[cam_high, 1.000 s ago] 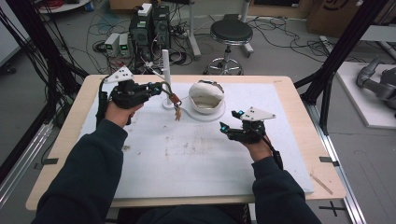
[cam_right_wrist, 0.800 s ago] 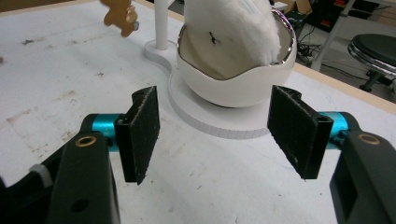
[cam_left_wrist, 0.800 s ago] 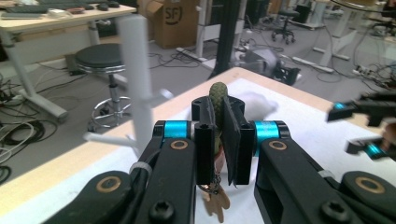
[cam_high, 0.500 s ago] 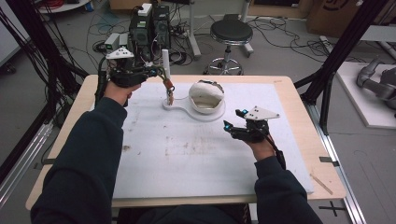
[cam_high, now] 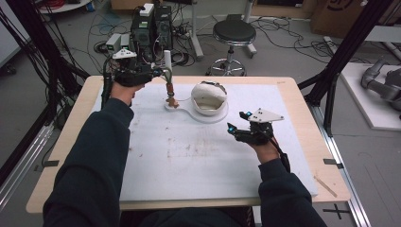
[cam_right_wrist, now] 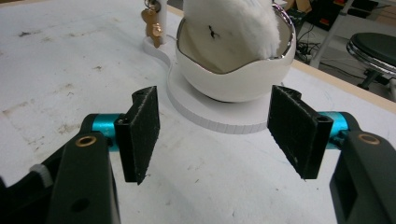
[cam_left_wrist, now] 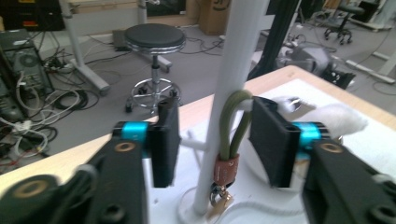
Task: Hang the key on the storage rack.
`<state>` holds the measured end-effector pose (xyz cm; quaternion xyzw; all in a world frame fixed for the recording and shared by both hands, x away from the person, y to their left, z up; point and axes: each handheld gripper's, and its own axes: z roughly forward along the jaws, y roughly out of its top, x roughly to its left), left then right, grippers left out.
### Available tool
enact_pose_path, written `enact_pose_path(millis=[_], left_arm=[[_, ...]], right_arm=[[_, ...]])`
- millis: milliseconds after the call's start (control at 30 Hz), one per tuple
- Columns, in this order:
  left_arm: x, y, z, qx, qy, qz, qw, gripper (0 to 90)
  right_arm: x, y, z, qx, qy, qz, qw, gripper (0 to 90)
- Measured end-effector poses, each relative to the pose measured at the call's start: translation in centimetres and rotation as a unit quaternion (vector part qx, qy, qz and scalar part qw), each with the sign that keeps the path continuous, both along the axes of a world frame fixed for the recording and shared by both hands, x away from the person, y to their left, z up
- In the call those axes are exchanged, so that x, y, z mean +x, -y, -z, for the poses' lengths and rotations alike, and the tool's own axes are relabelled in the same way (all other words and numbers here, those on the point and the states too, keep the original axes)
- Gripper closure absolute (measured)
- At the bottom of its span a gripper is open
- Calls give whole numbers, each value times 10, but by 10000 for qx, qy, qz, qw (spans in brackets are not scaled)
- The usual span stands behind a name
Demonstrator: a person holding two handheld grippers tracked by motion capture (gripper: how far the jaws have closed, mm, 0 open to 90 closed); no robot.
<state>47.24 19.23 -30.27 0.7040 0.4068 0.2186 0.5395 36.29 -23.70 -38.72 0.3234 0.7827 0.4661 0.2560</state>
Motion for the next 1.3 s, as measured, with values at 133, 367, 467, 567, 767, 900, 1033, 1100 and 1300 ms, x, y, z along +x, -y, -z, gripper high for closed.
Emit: enact_pose_path(millis=[133,367,467,567,767,900,1033,1100,1300], left_arm=[[-19,-12,19,-184,122,129,9997,399],[-57,-26,53,-260,389,223,9987,233],[-70,-30,60,-242,466,271,9983,233],[-82,-31,67,-115,571,257,9980,233],[-97,-34,82,61,676,158,9976,200],[-107,-36,94,114,669,121,9976,200],[-110,-36,101,152,581,92,9982,200],[-112,-35,103,136,562,98,9983,200],[-113,-30,105,137,551,173,9982,201]], right_arm=[[0,1,0,3,1,44,10000,348],[6,9,4,-109,-201,199,9995,269],[10,14,7,-124,-377,290,9988,226],[13,20,9,-165,-446,334,9983,219],[13,30,8,-221,-460,421,9978,218],[12,36,9,-267,-465,463,9975,218],[11,42,9,-272,-442,548,9971,218],[9,45,9,-296,-420,560,9971,218],[5,58,13,-194,-466,615,9968,218]])
